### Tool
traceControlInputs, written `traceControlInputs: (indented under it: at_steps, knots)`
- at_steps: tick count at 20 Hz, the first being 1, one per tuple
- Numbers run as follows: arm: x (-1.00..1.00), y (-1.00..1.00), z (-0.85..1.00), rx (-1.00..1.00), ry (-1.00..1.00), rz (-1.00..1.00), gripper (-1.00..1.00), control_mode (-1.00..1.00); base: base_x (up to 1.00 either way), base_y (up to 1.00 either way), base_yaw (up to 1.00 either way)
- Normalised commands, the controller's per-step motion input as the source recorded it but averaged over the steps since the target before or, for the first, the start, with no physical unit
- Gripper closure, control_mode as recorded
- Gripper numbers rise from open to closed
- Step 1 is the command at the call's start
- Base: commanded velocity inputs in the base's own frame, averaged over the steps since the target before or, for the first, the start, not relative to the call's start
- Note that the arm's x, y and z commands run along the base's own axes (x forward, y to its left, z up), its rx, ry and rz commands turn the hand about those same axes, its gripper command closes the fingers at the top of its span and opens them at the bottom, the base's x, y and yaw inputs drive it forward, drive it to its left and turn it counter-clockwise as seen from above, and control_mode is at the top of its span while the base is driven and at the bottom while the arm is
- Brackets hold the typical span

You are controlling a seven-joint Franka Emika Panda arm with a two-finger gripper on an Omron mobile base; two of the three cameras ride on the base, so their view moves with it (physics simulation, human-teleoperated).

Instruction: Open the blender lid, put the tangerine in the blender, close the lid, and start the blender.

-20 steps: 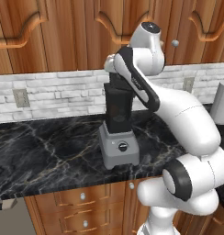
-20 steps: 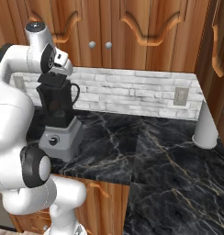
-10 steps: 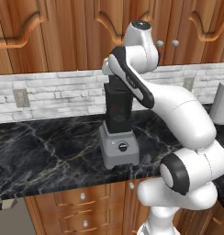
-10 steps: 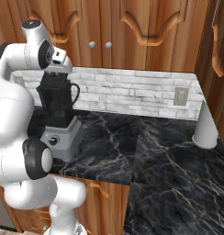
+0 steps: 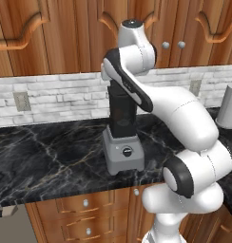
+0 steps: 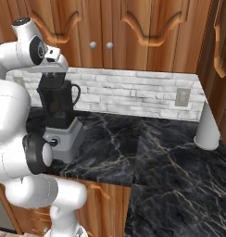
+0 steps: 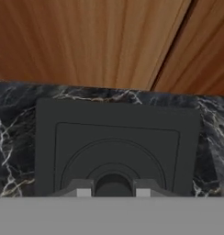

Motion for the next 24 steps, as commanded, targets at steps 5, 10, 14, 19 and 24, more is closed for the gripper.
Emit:
traceControlInputs:
  at_steps: [5,10,14,19,24]
  knots:
    - [-0.18,0.06,0.19,-0.05,0.02,-0.08,1.0,-1.0,0.0,0.0,0.0]
    - [-0.1,0.0,0.02,-0.06,0.08,-0.13,1.0,-1.0,0.0,0.0,0.0]
    - [0.07,0.03,-0.13,-0.07,0.01,-0.06,1.0,-1.0,0.0,0.0,0.0]
    - [0.27,0.02,-0.2,-0.01,0.0,0.0,1.0,-1.0,0.0,0.0,0.0]
    - [0.2,-0.01,-0.33,0.0,-0.1,0.03,1.0,-1.0,0.0,0.0,0.0]
